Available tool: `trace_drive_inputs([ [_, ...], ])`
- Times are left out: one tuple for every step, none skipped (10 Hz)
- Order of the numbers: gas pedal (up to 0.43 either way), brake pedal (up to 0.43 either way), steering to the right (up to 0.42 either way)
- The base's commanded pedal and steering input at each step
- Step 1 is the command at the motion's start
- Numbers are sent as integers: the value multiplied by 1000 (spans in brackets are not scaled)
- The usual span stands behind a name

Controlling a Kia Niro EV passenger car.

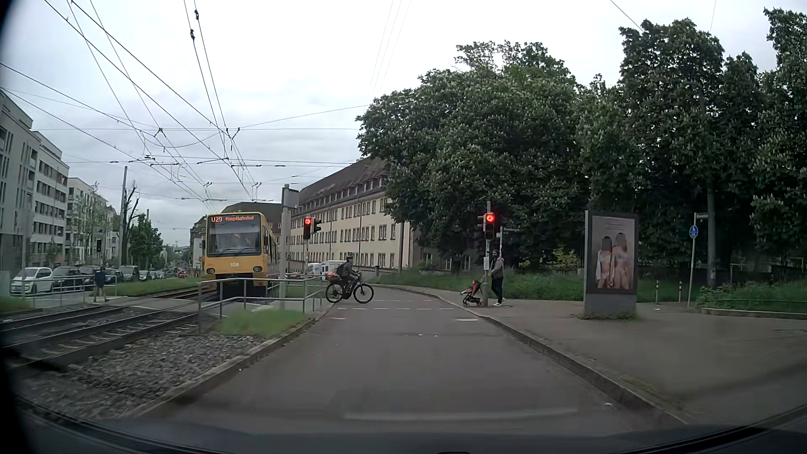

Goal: Follow the waypoints while adhering to traffic rules and regulations

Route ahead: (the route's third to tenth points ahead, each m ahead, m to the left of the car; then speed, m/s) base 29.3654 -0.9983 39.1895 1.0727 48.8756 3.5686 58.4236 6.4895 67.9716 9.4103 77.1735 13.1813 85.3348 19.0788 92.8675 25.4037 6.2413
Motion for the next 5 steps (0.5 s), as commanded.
trace_drive_inputs([
  [0,280,-17],
  [0,287,-17],
  [0,287,-17],
  [0,287,-17],
  [0,287,-17],
])
